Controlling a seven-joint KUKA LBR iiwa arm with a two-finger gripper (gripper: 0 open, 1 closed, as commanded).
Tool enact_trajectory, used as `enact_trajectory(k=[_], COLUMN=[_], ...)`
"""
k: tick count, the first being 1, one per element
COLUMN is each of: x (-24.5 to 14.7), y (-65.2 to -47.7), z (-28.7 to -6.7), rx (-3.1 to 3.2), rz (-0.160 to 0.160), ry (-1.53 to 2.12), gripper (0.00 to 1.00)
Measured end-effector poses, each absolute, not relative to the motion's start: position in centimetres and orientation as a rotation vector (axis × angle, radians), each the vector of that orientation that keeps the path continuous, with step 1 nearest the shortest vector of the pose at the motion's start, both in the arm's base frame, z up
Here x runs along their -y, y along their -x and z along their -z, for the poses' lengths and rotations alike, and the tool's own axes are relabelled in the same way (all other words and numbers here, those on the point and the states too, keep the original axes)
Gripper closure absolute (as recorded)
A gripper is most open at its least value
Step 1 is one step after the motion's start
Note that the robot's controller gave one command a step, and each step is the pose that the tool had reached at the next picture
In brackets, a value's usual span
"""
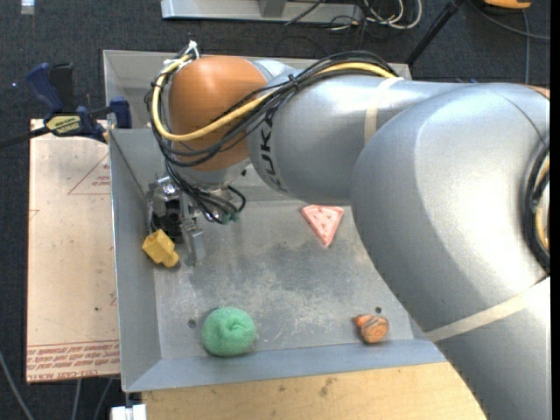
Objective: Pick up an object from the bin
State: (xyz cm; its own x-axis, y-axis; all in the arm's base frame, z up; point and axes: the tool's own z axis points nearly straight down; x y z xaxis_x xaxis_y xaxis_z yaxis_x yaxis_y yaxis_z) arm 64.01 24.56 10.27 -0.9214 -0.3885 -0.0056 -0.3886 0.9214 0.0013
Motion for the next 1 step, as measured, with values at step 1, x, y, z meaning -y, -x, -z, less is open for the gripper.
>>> enact_trajectory(k=[1], x=[-23.42], y=[-64.31], z=[-9.27], rx=[-3.122], rz=[-0.004], ry=[0.335], gripper=[0.0])
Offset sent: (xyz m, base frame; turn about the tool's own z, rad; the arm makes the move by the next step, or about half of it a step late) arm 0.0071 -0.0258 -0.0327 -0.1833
